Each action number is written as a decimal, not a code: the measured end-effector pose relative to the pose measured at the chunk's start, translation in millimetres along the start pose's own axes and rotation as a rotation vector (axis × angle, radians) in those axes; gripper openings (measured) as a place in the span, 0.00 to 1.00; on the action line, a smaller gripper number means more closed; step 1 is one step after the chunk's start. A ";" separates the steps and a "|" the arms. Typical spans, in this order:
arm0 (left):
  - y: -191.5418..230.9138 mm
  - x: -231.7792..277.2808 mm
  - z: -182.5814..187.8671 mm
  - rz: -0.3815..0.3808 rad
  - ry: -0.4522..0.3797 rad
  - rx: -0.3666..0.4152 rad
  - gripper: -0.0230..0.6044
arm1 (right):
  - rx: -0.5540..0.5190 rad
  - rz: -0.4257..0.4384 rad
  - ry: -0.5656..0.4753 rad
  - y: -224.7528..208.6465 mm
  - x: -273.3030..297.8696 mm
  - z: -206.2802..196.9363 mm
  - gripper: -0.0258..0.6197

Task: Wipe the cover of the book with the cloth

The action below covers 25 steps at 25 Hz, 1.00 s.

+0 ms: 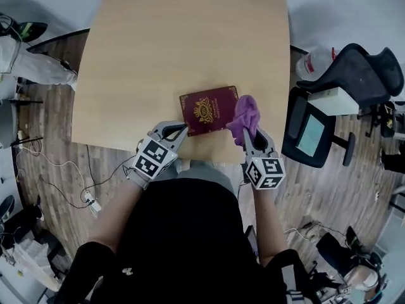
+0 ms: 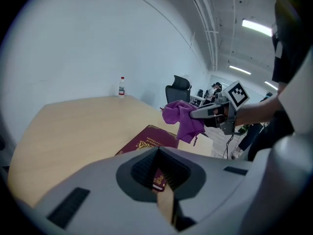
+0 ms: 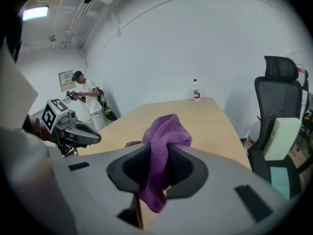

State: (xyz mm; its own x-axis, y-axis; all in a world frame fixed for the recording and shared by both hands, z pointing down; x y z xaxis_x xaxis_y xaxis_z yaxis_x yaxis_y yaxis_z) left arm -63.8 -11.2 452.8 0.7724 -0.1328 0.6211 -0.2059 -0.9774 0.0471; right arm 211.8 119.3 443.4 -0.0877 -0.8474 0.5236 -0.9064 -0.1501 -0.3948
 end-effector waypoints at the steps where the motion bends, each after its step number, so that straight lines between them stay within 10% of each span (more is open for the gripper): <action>1: -0.9 4.9 -2.3 0.014 0.014 -0.006 0.07 | -0.010 0.012 0.017 -5.7 6.1 -1.2 0.18; 25: -14.9 75.5 -54.1 0.077 0.170 -0.080 0.07 | -0.099 0.077 0.207 -42.4 86.1 -46.3 0.18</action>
State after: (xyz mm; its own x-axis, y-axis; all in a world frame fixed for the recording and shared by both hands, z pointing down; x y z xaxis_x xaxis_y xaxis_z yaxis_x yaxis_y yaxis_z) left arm -35.0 2.3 541.3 0.6413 -0.1703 0.7482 -0.3130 -0.9483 0.0524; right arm 223.6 76.3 540.2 -0.2319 -0.7303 0.6426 -0.9290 -0.0295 -0.3688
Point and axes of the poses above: the fingertips, and each gripper's own axes: x forward along the fingers, y to its left, z out of its top, the point moved 10 cm from there along -x, backward along the fingers, and after that the axes turned 12 degrees about x, right-handed, at the moved point
